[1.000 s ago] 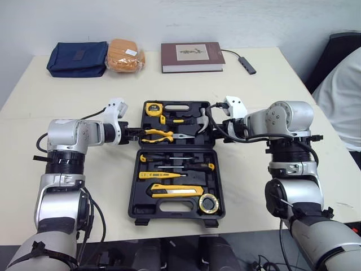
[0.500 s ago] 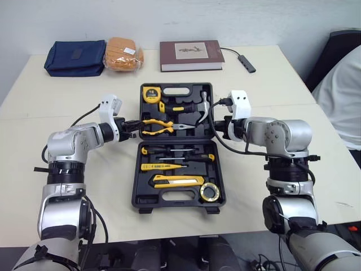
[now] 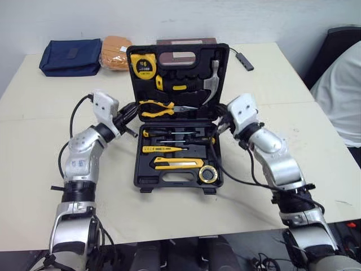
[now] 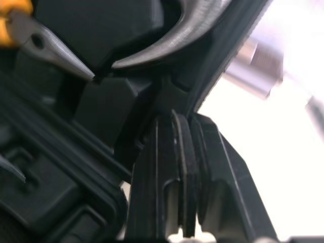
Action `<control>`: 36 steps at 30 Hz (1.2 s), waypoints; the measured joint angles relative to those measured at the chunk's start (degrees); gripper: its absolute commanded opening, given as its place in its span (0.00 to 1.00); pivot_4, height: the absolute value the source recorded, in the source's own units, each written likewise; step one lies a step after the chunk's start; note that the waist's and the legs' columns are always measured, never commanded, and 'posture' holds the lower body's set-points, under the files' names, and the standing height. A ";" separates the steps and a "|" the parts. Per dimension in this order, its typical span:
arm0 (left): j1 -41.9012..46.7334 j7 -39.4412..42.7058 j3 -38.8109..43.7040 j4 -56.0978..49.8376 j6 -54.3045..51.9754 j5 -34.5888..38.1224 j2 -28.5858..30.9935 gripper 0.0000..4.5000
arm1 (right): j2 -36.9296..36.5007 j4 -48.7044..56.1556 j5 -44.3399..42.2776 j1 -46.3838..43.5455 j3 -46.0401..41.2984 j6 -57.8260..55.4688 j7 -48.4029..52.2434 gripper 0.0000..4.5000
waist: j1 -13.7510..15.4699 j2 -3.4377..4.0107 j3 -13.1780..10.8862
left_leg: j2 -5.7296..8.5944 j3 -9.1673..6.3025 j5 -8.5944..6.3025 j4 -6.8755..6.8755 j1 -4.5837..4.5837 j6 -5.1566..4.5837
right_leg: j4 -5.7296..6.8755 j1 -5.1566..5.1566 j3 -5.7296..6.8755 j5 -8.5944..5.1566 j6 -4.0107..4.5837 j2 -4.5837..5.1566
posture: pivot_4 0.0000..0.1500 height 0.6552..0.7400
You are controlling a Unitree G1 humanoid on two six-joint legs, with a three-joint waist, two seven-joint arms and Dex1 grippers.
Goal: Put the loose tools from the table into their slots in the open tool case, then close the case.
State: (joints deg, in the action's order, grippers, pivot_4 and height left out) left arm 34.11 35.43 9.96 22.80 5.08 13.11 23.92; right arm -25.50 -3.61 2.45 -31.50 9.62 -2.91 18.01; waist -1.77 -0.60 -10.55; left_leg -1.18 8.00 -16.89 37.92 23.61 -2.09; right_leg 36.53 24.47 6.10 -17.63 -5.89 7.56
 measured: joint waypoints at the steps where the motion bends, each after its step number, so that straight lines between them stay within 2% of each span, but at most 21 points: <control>1: -1.19 0.24 -0.47 0.73 4.21 -1.38 0.20 0.00 | -1.17 -1.86 2.99 1.31 1.23 6.40 -1.84 0.00 | 0.02 -0.01 0.00 | -0.01 0.03 0.00 0.00 -0.01 0.00 | 0.01 0.00 0.00 0.00 0.00 0.01 | 1.00 1.00; 2: -2.49 0.50 -1.22 1.08 8.00 -2.74 0.82 0.00 | -2.50 -3.97 6.19 2.64 1.98 13.16 -3.84 0.00 | 0.07 -0.02 -0.01 | -0.01 0.04 0.00 0.00 -0.01 -0.01 | 0.00 0.00 0.00 0.00 0.00 0.01 | 1.00 1.00; 5: -4.07 0.52 -1.93 1.72 13.06 -4.66 1.25 0.00 | -5.21 -7.39 12.14 4.23 3.60 22.32 -8.82 0.00 | 0.07 -0.03 -0.01 | -0.03 0.09 0.00 0.02 -0.07 -0.03 | 0.04 -0.03 -0.03 0.00 0.00 0.06 | 1.00 1.00; 7: -5.73 0.13 -2.18 2.38 17.98 -6.62 1.31 0.00 | -7.28 -11.41 19.44 5.77 4.62 31.57 -15.69 0.00 | 0.10 -0.03 -0.01 | -0.05 0.12 0.01 0.05 -0.19 -0.04 | 0.10 -0.13 -0.06 0.00 0.00 0.07 | 1.00 1.00; 13: -9.95 0.02 -2.63 1.87 24.25 -8.09 2.52 0.00 | -9.71 -16.74 27.09 7.63 6.09 40.98 -23.00 0.00 | -0.09 -0.03 -0.01 | -0.22 0.24 0.01 0.05 -0.40 -0.04 | 0.07 -0.29 -0.16 0.00 0.01 0.04 | 1.00 1.00; 15: -11.11 0.16 -2.63 0.94 24.34 -7.74 2.85 0.17 | -9.74 -17.15 27.40 7.99 6.11 42.15 -22.97 0.00 | -0.18 -0.02 -0.01 | -0.28 0.25 0.00 0.06 -0.45 -0.04 | 0.07 -0.33 -0.16 0.00 0.02 0.02 | 1.00 1.00; 17: -13.25 1.29 -2.01 0.05 22.84 -5.84 4.36 0.30 | -10.35 -16.65 26.50 8.82 5.69 42.84 -21.62 0.17 | -0.17 -0.02 0.00 | -0.35 0.26 0.00 0.06 -0.55 -0.03 | 0.07 -0.43 -0.15 -0.01 0.06 0.02 | 1.00 1.00; 19: -15.63 1.75 -0.10 0.00 21.25 -4.26 6.66 0.49 | -12.81 -16.98 24.83 10.93 4.79 42.34 -18.75 0.36 | -0.03 -0.02 -0.01 | -0.45 0.24 -0.02 0.08 -0.63 -0.04 | -0.09 -0.65 -0.02 -0.02 0.08 0.03 | 1.00 1.00; 22: -20.05 3.15 3.16 -1.43 16.46 -1.07 10.25 0.79 | -15.83 -15.74 21.96 14.94 2.32 41.51 -14.79 0.70 | 0.16 -0.02 -0.01 | -0.46 0.22 -0.08 0.16 -0.66 -0.11 | -0.14 -0.87 0.02 -0.02 0.08 0.12 | 1.00 1.00; 23: -21.13 3.83 3.67 -2.04 14.86 0.02 11.03 0.79 | -16.50 -14.82 20.88 16.30 1.72 41.37 -13.52 0.81 | 0.20 -0.03 0.00 | -0.46 0.19 -0.09 0.18 -0.70 -0.12 | -0.16 -0.93 0.02 -0.02 0.07 0.13 | 1.00 1.00; 28: -28.33 7.26 10.51 -2.50 4.34 5.66 17.43 0.79 | -23.19 -8.29 11.69 30.68 -6.48 40.40 -6.89 0.81 | 0.22 -0.07 0.01 | -0.51 0.14 -0.21 0.14 -0.92 -0.09 | -0.55 -1.17 0.01 -0.02 0.07 0.17 | 1.00 1.00; 31: -25.86 7.27 11.71 -2.37 2.26 7.12 17.48 0.79 | -23.51 -4.37 5.47 34.22 -9.24 38.39 -2.64 0.81 | 0.30 -0.08 0.01 | -0.56 0.02 -0.56 0.11 -1.57 0.05 | -0.65 -1.92 -0.01 -0.03 0.11 0.20 | 1.00 1.00; 32: -24.61 7.24 11.62 -2.61 1.47 7.39 17.26 0.79 | -23.50 -2.26 3.11 35.15 -9.96 37.47 -0.74 0.81 | 0.29 -0.09 0.02 | -0.58 -0.03 -0.73 0.11 -1.64 0.31 | -0.66 -2.00 -0.06 -0.04 0.12 0.21 | 1.00 1.00; 36: -21.47 7.29 10.87 -3.89 -0.78 8.02 15.99 0.79 | -23.51 2.81 -4.36 38.07 -11.33 33.52 4.71 0.81 | 0.27 -0.11 0.03 | -0.60 -0.06 -0.65 0.11 -1.62 0.12 | -0.65 -1.98 -0.08 -0.06 0.16 0.19 | 1.00 1.00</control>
State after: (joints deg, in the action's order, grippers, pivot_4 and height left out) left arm 12.63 42.72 20.83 18.90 4.30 21.13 39.91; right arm -49.01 -0.80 -1.90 6.57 -1.71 30.60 22.72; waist -1.50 -0.71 -10.52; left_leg -1.78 7.94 -17.53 38.03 22.00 -1.97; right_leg 35.87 22.48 6.02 -17.69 -5.73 7.75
